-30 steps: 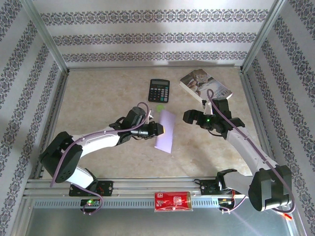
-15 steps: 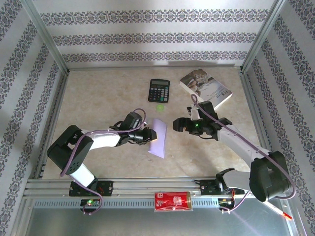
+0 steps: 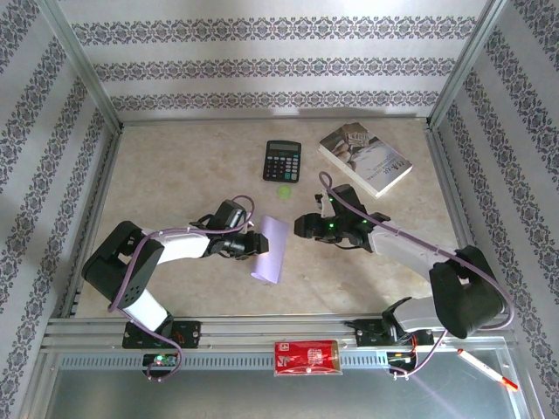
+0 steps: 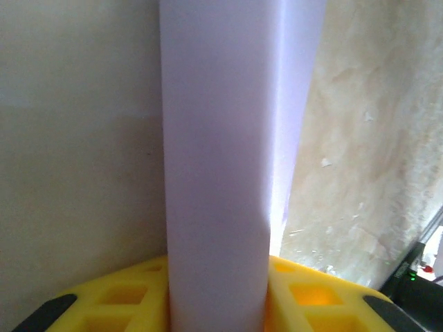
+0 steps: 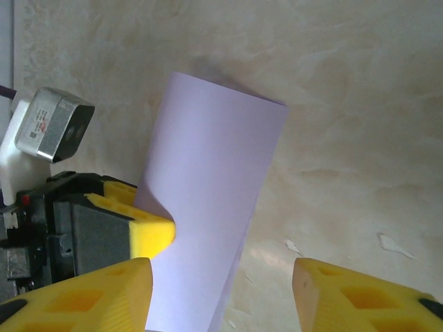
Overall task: Fold a paper plane with a square sheet of paper (pick it up from the middle)
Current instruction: First fold the square sheet of paper in half at the center of the table.
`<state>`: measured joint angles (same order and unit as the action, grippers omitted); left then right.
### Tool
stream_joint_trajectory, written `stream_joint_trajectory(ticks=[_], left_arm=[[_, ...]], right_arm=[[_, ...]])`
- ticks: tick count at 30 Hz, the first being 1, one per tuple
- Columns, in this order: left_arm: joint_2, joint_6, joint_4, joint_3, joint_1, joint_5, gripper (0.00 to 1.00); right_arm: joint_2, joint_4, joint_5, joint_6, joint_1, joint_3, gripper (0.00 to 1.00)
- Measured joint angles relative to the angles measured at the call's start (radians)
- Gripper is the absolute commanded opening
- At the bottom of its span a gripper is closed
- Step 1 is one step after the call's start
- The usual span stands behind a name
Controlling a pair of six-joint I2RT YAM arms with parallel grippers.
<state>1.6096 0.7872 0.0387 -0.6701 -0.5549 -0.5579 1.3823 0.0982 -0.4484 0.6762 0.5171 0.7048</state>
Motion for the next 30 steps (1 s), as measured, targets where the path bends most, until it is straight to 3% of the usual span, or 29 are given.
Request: stream_joint_trajectory(ticks=[15, 30], left_arm=[[0.0, -0.036, -0.045, -0.018, -0.02, 0.065, 0.35], [0.0, -0.071, -0.09, -0.044, -0.047, 0.115, 0.39]], right_arm=[[0.257, -0.167, 0.02, 0.086, 0.071, 0.063, 0.32], [0.414, -0.189, 0.021, 0.086, 0.075, 0.163, 0.25]])
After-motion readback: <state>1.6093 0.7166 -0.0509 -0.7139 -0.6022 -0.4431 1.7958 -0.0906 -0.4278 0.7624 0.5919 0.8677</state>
